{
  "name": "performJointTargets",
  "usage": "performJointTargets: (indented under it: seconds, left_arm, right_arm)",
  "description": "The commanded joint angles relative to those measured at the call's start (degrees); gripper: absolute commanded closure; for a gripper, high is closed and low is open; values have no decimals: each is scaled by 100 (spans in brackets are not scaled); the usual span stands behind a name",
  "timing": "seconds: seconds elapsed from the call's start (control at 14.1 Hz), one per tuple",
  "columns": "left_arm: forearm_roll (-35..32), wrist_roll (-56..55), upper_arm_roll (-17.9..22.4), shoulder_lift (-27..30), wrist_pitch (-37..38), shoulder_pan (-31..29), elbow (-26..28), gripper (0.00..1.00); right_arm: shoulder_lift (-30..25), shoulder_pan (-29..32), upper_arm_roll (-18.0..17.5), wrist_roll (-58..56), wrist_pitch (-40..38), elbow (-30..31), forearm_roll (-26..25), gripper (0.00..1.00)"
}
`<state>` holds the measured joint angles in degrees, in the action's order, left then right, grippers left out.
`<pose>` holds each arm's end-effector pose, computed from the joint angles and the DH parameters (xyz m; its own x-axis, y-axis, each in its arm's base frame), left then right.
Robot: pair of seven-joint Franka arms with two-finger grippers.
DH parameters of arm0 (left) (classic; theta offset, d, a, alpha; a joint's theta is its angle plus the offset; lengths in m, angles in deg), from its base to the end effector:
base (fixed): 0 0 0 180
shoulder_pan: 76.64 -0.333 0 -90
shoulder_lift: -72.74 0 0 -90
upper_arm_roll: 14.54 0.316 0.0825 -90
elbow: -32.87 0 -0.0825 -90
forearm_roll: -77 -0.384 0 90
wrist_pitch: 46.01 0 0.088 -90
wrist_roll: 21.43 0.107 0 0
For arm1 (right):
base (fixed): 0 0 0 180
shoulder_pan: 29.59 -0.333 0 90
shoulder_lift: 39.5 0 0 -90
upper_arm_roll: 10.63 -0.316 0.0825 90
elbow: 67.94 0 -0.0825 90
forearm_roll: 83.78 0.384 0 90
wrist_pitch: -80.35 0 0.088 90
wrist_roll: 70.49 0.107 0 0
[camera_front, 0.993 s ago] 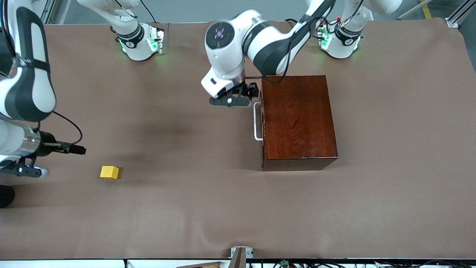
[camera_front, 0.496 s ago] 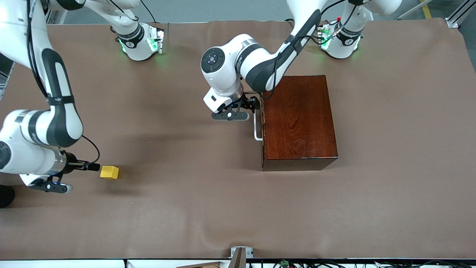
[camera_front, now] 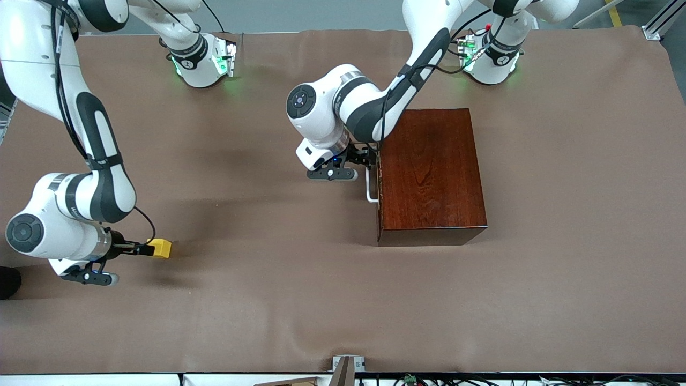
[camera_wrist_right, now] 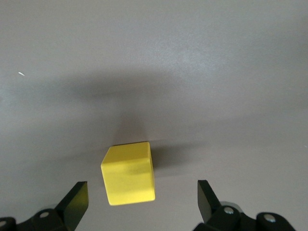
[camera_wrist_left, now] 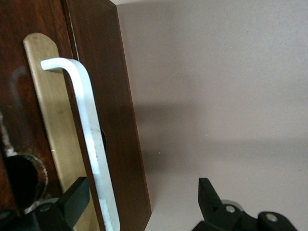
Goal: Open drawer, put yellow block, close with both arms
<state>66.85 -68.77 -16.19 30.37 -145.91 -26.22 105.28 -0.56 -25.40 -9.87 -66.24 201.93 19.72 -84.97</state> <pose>0.4559 -0.5514 0.2999 0.9902 -0.1198 -0.0715 -0.1354 -0.9488 -0.2855 0.6960 -0.0598 0.2500 0.9855 -0.1466 -0.0855 -0.1444 -0.9890 0.0314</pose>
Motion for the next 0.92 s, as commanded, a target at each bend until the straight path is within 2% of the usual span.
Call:
performJointTargets:
  seconds: [0.0,0.14,0.21,0.71,0.85]
  left_arm:
    - [-145,-160,77,-104,67,73,-78,0]
    - [-267,-205,77,-201,40,73,-87,0]
    - [-338,-249,77,-218,23,82,-96,0]
    - [-277,-908,16,-245,-846,126,-122,0]
    - [-137,-1074,7,-298,-1127,126,-122,0]
  right_arm:
    - [53,-22,-85,14,407,267,23,0]
    - [-17,-111,-76,23,1189,855,14,0]
    - [-17,-120,-76,23,1358,962,14,0]
    - [18,-67,-84,32,1368,990,14,2]
    - [0,-67,-84,32,1333,990,14,27]
